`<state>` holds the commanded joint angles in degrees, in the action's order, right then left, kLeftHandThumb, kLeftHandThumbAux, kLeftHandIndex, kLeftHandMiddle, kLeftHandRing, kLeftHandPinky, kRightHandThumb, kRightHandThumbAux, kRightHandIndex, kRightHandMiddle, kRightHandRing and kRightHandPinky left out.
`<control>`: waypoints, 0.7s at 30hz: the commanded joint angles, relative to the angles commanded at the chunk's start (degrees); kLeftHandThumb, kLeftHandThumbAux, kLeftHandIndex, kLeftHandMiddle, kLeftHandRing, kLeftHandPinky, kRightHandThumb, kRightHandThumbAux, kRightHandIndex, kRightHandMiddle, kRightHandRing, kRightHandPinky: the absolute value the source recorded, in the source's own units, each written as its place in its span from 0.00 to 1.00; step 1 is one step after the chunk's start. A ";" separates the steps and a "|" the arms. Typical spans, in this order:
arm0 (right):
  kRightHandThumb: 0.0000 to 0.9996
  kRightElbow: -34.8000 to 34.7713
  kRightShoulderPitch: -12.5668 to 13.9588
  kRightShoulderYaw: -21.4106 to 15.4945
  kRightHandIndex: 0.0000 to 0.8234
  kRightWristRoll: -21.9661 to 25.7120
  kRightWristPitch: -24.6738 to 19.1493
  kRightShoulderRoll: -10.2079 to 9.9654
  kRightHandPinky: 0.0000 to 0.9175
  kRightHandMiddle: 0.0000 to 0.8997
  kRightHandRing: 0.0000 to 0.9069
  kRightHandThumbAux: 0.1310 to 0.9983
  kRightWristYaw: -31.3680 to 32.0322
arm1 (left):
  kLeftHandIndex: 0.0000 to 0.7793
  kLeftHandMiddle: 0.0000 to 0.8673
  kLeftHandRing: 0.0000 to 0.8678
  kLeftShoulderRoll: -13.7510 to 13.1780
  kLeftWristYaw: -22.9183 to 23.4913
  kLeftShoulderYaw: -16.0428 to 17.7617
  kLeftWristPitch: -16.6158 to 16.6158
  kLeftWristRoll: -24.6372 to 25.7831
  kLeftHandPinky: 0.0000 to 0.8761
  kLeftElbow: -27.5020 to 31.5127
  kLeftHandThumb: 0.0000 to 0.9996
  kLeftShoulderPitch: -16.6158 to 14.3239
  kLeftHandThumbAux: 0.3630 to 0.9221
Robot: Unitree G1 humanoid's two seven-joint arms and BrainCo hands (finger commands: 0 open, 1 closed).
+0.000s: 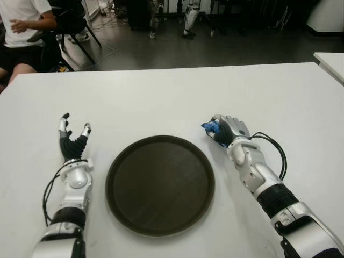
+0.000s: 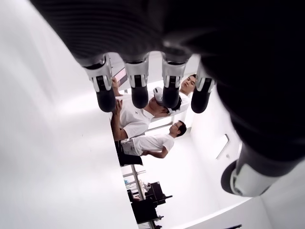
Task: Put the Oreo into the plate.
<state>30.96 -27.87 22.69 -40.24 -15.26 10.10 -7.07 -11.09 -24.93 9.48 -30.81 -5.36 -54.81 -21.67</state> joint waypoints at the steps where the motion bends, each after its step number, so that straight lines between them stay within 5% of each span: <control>1: 0.71 0.07 -0.02 0.03 0.53 0.03 0.01 0.01 0.83 0.85 0.84 0.67 -0.11 | 0.06 0.04 0.00 -0.05 0.10 -0.03 0.01 -0.04 0.00 0.01 0.00 0.00 0.48; 21: 0.71 1.29 -0.39 0.10 0.53 0.64 1.01 0.26 0.83 0.85 0.84 0.67 -0.88 | 0.06 0.05 0.02 -0.22 0.25 -0.39 -0.27 -0.69 0.01 0.19 0.01 0.26 0.51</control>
<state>32.25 -28.25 22.80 -39.60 -14.25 10.36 -7.95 -11.31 -24.68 9.08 -31.08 -6.06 -54.62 -21.41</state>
